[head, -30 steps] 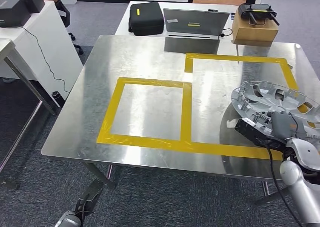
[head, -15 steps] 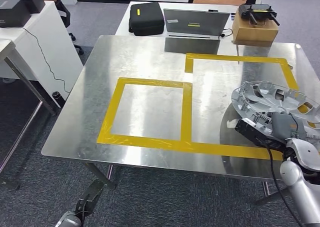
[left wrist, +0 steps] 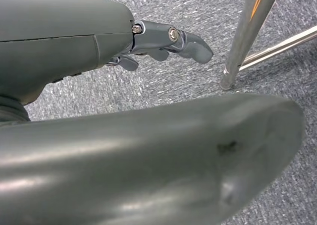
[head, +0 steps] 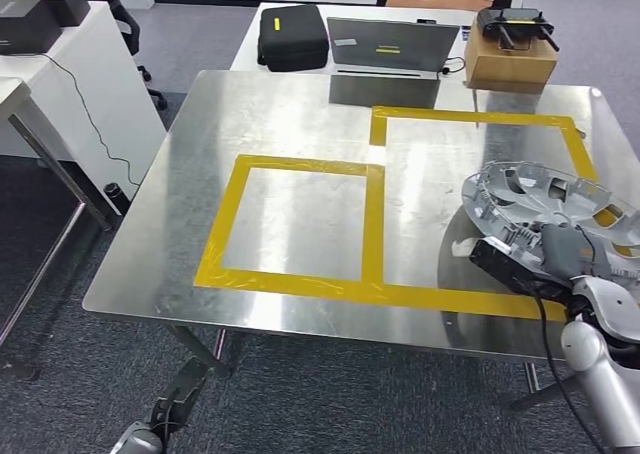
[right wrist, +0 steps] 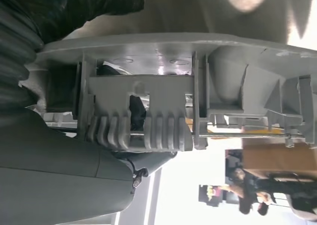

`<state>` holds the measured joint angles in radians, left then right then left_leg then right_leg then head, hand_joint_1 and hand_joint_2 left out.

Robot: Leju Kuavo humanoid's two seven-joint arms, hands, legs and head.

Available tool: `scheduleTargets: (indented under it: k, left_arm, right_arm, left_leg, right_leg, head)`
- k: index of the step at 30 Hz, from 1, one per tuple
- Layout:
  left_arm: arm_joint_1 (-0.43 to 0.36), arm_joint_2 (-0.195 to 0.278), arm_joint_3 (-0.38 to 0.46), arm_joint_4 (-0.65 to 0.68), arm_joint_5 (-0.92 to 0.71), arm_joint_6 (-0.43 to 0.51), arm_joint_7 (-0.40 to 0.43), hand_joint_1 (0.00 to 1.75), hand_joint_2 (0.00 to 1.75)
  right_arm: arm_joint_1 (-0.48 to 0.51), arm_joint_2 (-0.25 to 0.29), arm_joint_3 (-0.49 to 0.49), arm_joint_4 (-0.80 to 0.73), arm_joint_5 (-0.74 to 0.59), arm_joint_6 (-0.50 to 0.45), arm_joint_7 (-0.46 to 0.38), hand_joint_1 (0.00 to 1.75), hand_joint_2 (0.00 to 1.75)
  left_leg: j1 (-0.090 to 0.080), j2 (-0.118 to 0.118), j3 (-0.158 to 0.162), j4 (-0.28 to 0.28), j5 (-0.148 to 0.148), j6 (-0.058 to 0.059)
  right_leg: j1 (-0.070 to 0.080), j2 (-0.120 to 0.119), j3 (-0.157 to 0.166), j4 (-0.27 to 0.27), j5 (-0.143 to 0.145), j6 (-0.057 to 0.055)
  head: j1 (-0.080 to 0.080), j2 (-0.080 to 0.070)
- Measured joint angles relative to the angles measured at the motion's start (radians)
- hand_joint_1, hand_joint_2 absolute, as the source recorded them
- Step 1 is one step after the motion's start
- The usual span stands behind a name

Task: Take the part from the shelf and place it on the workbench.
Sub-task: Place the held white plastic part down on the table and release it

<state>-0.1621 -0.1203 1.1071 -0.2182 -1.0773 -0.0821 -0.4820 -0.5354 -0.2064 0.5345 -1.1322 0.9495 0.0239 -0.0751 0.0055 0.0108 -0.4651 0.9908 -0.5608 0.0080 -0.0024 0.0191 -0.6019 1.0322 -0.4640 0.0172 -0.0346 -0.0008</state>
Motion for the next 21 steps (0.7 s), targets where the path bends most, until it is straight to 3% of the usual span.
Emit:
scheduleTargets:
  k: [7,21]
  left_arm:
    - [-0.007,-0.001,-0.008,0.0,-0.001,0.001,0.004,0.0,0.0]
    - [-0.006,0.0,-0.022,0.0,0.003,0.001,0.006,0.0,0.0]
  right_arm:
    - [-0.022,0.064,0.033,0.0,-0.009,0.009,-0.005,0.0,1.75]
    - [-0.028,0.072,0.054,0.0,-0.026,-0.003,0.003,0.0,1.75]
  left_leg:
    - [0.0,0.001,0.001,0.0,0.001,-0.001]
    - [-0.001,-0.002,0.0,0.0,0.001,-0.001]
  right_leg:
    - [0.001,0.0,0.0,0.0,0.0,0.0]
    - [-0.001,-0.002,0.0,0.0,0.0,0.0]
  head:
    - [-0.001,0.0]
    - [0.0,0.0]
